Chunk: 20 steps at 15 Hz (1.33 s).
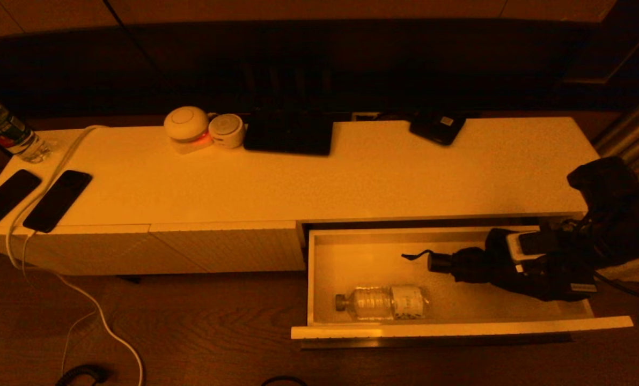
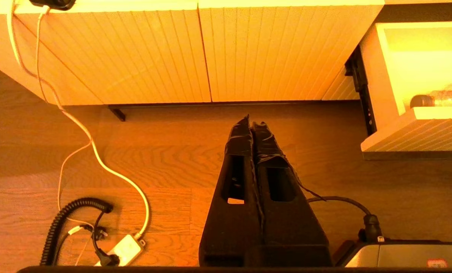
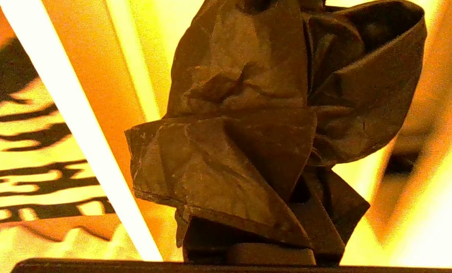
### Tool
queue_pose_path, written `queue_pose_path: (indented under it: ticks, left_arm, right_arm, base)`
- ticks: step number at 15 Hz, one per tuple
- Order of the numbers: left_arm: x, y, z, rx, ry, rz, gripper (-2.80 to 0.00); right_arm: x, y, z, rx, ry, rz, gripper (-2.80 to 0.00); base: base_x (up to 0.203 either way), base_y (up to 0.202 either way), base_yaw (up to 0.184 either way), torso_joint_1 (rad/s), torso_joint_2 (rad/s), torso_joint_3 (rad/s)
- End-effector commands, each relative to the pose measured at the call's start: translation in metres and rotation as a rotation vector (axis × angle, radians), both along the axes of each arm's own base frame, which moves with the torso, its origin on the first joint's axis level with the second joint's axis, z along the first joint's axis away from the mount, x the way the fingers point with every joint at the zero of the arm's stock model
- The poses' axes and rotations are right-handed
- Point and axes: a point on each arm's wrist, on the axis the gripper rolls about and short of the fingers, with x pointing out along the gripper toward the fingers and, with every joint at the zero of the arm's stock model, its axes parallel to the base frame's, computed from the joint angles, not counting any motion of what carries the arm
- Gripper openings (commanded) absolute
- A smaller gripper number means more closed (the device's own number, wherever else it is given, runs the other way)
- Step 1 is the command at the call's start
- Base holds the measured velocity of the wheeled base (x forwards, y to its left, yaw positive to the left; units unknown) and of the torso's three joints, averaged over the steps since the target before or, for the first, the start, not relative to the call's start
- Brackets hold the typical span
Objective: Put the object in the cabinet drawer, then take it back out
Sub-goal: Take the umbrella out of the drawer and put it on the table
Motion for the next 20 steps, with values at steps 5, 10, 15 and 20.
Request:
queue_pose_path:
  ticks: [5,10,15,20]
  left_arm:
    - [0.0,0.0,0.0,-0.001,0.0,0.0,-2.8]
    - [0.0,0.0,0.0,-0.001,0.0,0.0,-2.8]
    - [0.0,0.0,0.0,-0.001,0.0,0.0,-2.8]
    - [0.0,0.0,0.0,-0.001,0.0,0.0,-2.8]
  right_arm:
    - [-0.044,-0.006,0.056,-0.019,-0.2,-0.022,-2.8]
    - [-0.059,-0.018,0.083,-0.053,-0.363,-0.062,-2.8]
    - [-0.019,-0.037,0.077,-0.071,-0.475,-0.106,-2.8]
    - [0.014,-0.048,0.061,-0.087,-0.521,-0.112,-2.8]
  base:
    - [0.0,0.0,0.0,0.0,0.0,0.0]
    - [0.0,0.0,0.0,0.0,0.0,0.0]
    - [0.0,0.0,0.0,0.0,0.0,0.0]
    - [0.0,0.0,0.0,0.0,0.0,0.0]
